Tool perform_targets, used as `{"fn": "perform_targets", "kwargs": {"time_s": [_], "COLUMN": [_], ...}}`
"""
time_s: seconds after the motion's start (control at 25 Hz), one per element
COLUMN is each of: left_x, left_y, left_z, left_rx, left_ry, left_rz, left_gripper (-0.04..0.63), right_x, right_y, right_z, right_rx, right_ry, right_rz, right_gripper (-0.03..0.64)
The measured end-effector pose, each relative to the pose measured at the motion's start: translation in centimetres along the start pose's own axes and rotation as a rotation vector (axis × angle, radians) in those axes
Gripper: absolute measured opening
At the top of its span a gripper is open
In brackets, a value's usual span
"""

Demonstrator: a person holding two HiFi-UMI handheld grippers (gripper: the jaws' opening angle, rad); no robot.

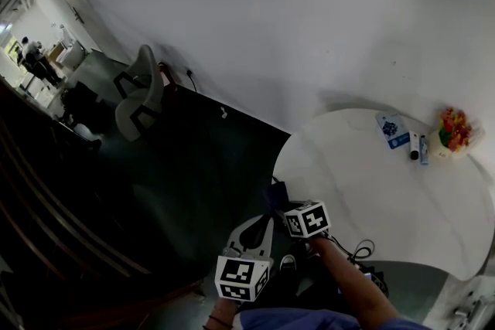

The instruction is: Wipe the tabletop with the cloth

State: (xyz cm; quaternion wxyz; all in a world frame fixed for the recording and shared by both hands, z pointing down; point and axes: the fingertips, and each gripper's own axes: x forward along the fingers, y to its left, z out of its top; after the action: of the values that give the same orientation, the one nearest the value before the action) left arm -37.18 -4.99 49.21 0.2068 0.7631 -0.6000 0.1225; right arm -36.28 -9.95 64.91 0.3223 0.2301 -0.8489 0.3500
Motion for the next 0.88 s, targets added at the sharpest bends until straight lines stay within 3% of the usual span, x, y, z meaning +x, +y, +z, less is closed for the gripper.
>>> {"fn": "perform_targets", "kwargs": {"time_s": [0.24, 0.88], "left_x": [1.0, 4.4], "left_y": [-1.8, -12.3], "left_z": [-0.5, -0.1], "left_rx": [0.015, 0.14], "left_ry": [0.016, 0.04], "left_rz": [-0.063, -0.354], "left_gripper": [0.026, 0.026], "right_x": [-1.5, -10.8], "right_y": [-3.5, -12.4], "right_z": [-1.8, -7.3], "right_rx": [0.063, 0.258], "right_ry": [-0.006, -0.115], "right_rz": [-0.075, -0.237], "right_gripper": [0.1, 0.101]}}
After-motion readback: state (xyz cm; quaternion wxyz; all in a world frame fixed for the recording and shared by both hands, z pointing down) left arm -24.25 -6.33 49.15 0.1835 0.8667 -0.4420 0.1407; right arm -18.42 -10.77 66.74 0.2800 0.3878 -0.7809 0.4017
